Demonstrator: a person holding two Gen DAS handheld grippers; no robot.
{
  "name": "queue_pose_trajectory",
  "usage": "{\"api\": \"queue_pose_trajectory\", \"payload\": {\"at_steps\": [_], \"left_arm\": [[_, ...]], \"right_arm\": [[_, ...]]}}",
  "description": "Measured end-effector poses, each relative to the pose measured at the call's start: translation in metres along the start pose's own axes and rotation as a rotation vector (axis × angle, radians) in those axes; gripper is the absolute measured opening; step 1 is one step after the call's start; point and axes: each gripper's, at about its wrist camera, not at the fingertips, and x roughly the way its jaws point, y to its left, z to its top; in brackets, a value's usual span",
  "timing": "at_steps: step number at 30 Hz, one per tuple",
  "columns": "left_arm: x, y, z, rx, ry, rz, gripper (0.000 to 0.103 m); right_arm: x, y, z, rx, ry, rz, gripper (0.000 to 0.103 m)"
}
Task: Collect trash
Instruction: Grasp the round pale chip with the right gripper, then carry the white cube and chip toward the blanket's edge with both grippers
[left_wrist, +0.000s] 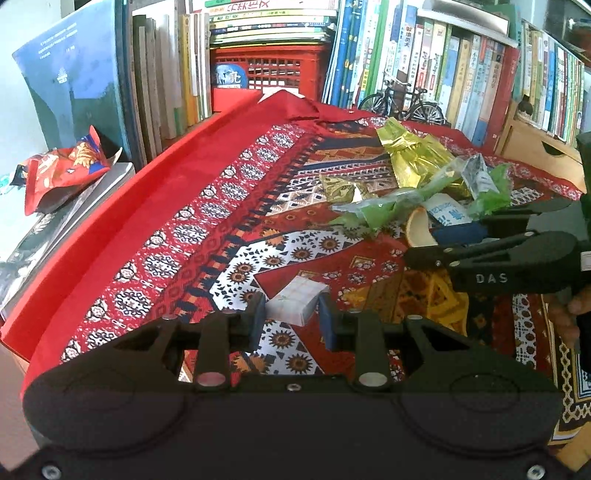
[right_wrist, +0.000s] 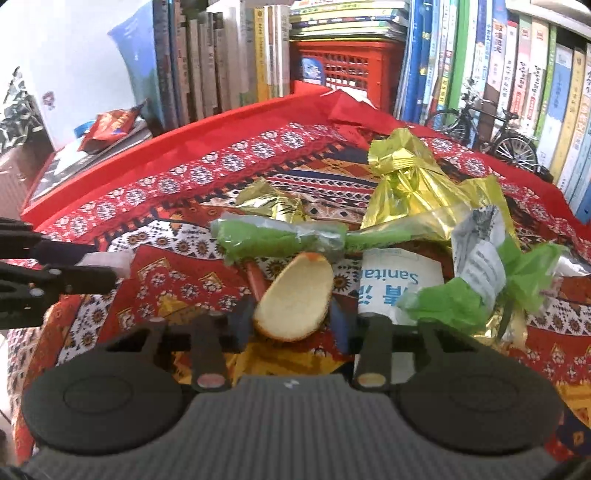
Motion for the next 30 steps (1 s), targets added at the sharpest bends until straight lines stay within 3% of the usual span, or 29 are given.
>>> {"api": "queue_pose_trajectory", "payload": {"at_steps": [7, 20, 30], "left_arm": [[0.004, -0.01, 0.002, -0.009, -0.001, -0.012, 0.029], [-0.007, -0.016, 0.0, 0.018, -0.015, -0.068, 0.029], [-0.036, -0.004, -0.013, 0.056, -0.057, -0.112, 0.029]], "right_arm": [[-0.017, 0.003, -0.001, 0.005, -0.058, -0.028, 0.04], [-0.045, 0.024, -0.019, 0.055, -0.048, -0.057, 0.04], [-0.078, 0.051, -0.038, 0.141, -0.066, -0.107, 0.04]]}}
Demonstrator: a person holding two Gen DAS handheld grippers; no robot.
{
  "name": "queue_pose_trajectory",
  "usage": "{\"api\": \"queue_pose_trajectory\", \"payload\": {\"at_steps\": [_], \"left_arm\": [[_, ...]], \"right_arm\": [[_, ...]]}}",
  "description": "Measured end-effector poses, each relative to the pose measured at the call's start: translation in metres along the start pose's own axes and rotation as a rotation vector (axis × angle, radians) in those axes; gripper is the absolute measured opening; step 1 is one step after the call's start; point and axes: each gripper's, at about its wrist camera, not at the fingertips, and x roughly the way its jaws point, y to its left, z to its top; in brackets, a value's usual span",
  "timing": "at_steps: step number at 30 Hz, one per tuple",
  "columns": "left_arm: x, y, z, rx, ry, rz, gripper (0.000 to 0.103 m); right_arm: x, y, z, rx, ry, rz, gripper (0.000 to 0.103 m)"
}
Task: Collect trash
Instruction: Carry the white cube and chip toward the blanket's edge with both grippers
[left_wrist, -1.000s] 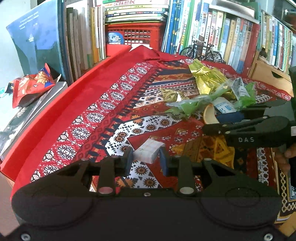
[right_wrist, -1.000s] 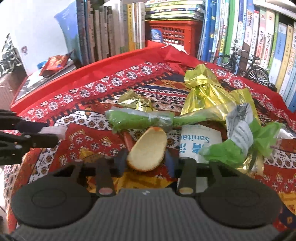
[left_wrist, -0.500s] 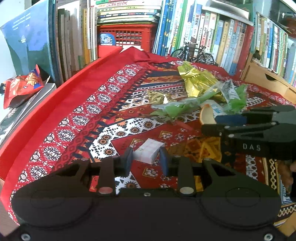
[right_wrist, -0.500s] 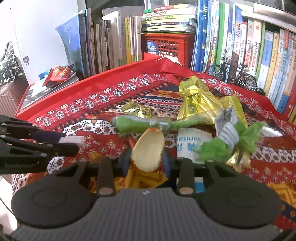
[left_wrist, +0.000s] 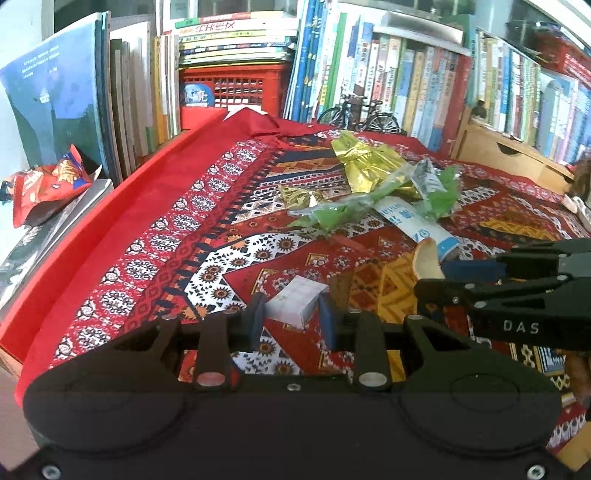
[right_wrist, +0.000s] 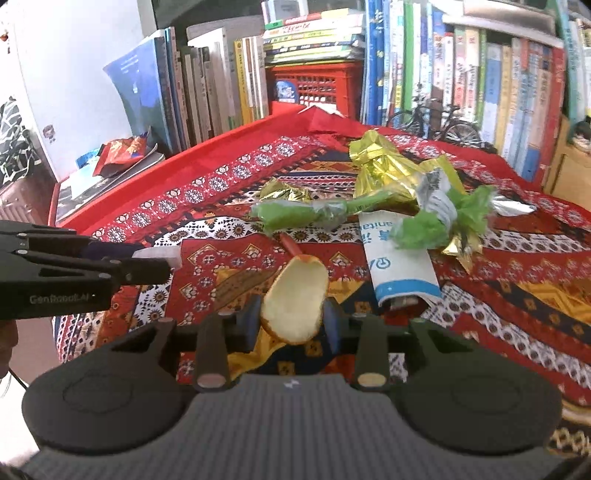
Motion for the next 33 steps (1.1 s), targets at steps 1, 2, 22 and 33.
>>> {"api": "queue_pose_trajectory", "payload": {"at_steps": [1, 2, 22, 33], "left_arm": [[-0.004, 0.001, -0.002, 0.002, -0.002, -0.005, 0.029], [-0.007, 0.002, -0.004, 0.004, -0.003, -0.011, 0.029], [-0.096, 0.015, -0.06, 0.065, -0.044, -0.069, 0.03], [-0.124, 0.04, -0.112, 0.026, 0.006, -0.063, 0.03]], "right_arm": [[-0.004, 0.003, -0.001, 0.0, -0.005, -0.008, 0.04], [-0.008, 0.006, -0.003, 0.0, -0.009, -0.015, 0.04], [-0.082, 0.09, -0.045, -0.02, -0.063, -0.066, 0.04], [-0.105, 0.131, -0.08, 0.006, -0.044, -0.041, 0.04]]}}
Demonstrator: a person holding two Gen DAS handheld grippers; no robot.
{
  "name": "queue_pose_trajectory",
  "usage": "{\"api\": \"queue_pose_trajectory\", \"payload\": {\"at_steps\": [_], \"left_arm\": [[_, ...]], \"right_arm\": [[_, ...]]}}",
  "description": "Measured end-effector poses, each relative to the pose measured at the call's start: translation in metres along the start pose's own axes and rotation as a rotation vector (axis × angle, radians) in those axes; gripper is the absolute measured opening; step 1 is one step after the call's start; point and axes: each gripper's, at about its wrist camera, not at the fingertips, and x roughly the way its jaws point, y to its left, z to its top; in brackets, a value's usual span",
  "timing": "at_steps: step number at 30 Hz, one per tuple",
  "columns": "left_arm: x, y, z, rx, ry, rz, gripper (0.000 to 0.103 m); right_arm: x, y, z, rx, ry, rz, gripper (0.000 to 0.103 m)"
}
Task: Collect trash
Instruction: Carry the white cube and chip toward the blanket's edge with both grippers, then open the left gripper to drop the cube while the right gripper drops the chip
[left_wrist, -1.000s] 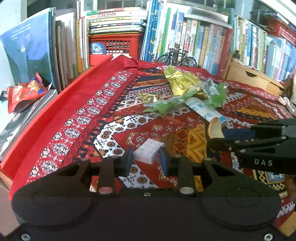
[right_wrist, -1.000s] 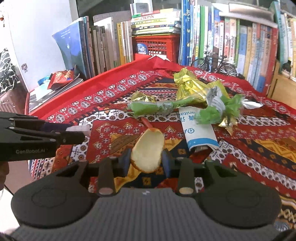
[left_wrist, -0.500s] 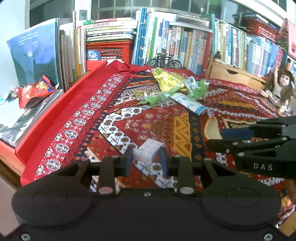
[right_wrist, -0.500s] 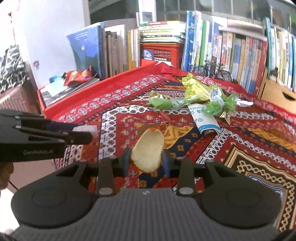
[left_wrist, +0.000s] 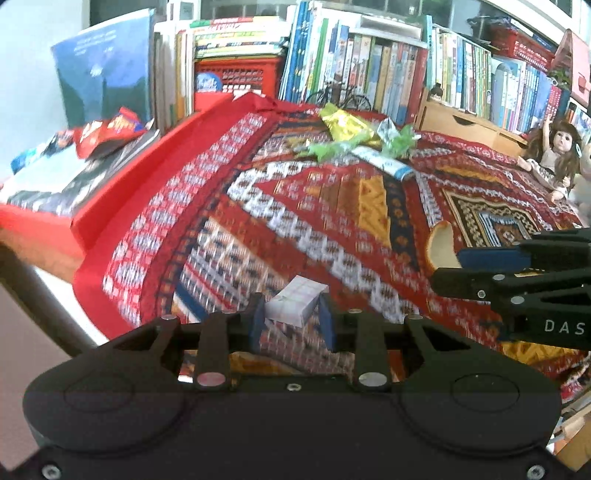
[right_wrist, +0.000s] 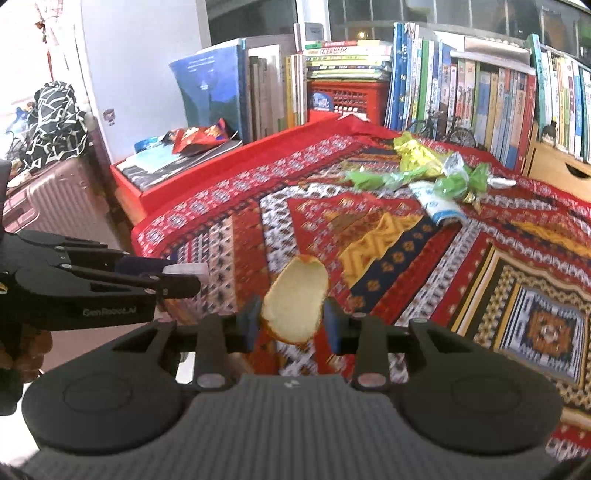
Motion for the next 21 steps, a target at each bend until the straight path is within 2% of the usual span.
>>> {"api": "queue_pose_trajectory", "payload": {"at_steps": [8, 21], "left_arm": [[-0.013, 0.007, -0.03, 0.023, 0.044, -0.024, 0.03], [-0.025, 0.011, -0.052, 0.064, 0.07, -0.067, 0.03]], "right_arm": [[-0.008, 0.026, -0.02, 0.026, 0.009, 0.013, 0.04], [-0.014, 0.054, -0.041, 0.035, 0.033, -0.01, 0.04]]}}
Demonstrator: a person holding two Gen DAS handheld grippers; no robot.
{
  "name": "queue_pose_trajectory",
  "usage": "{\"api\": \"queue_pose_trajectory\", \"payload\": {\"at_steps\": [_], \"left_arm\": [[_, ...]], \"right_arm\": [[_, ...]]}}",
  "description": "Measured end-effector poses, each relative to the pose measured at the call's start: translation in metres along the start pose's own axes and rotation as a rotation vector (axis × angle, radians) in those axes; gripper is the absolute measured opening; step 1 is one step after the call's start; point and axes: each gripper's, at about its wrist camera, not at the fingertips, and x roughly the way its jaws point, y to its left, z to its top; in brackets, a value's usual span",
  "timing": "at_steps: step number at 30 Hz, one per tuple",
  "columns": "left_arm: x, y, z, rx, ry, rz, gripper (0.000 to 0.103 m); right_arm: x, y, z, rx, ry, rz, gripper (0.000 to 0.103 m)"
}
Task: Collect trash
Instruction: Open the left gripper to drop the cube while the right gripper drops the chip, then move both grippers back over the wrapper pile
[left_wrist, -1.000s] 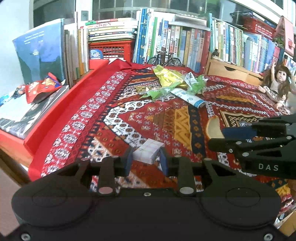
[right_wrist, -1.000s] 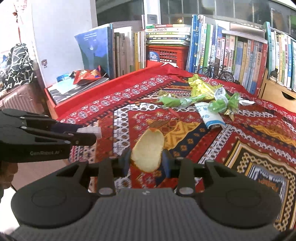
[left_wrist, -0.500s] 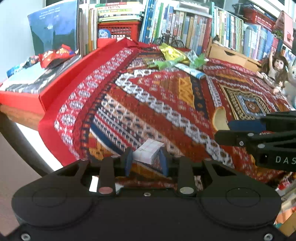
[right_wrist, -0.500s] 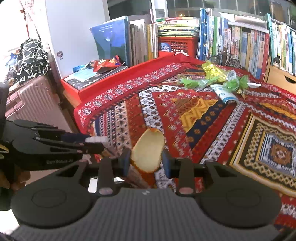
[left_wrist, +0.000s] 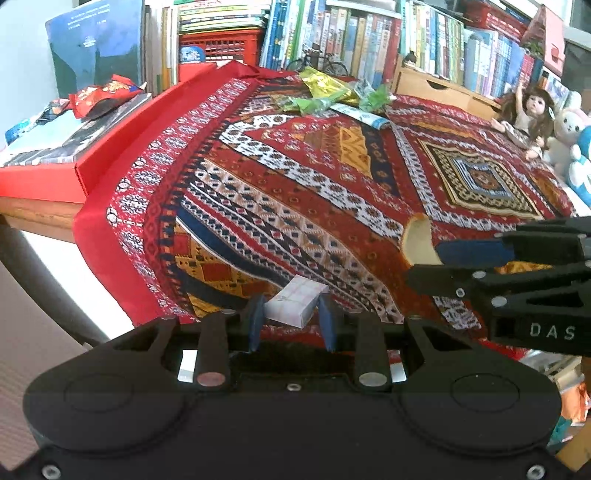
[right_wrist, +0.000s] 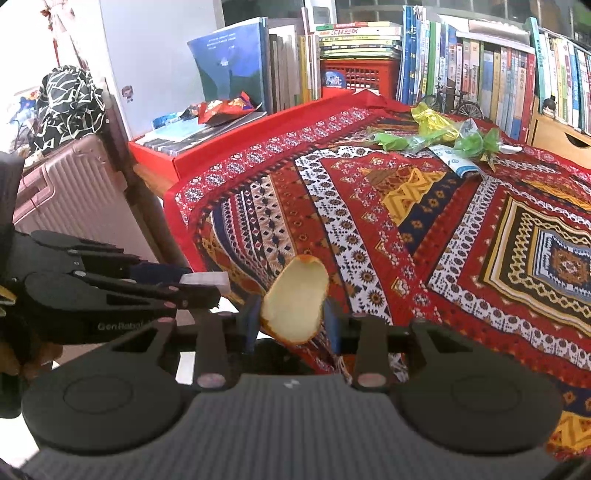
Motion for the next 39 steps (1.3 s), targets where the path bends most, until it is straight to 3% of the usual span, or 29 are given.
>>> {"api": "queue_pose_trajectory", "payload": {"at_steps": [4, 6, 8, 13, 17, 23, 35, 36, 39], "left_arm": [[-0.002, 0.0, -0.003, 0.009, -0.002, -0.016, 0.036], [-0.003, 0.0, -0.003, 0.011, -0.002, -0.035, 0.071], [-0.006, -0.001, -0.002, 0.019, -0.027, -0.01, 0.079], [-0.005, 0.004, -0.002, 0.011, -0.028, 0.005, 0.085], [-0.003, 0.009, -0.002, -0.022, -0.019, 0.017, 0.097], [-0.001, 0.019, -0.002, -0.093, -0.02, 0.044, 0.101], [-0.003, 0.033, 0.002, -0.128, -0.058, 0.13, 0.103], [-0.003, 0.035, 0.003, -0.142, -0.055, 0.133, 0.103], [-0.003, 0.042, 0.002, -0.159, -0.05, 0.145, 0.103]], "right_arm": [[-0.001, 0.001, -0.002, 0.021, -0.006, -0.009, 0.041], [-0.002, 0.001, -0.003, 0.024, -0.007, -0.012, 0.041], [-0.002, 0.0, -0.003, 0.031, -0.01, -0.015, 0.041], [-0.003, -0.003, -0.006, 0.059, -0.011, -0.029, 0.041], [-0.004, -0.003, -0.009, 0.061, -0.008, -0.03, 0.041], [-0.004, 0.001, -0.011, 0.062, 0.007, -0.015, 0.042], [0.001, 0.005, -0.014, 0.047, 0.03, 0.002, 0.048], [0.0, 0.005, -0.014, 0.045, 0.026, 0.001, 0.061], [-0.004, 0.008, -0.013, 0.03, 0.004, 0.002, 0.085]]}}
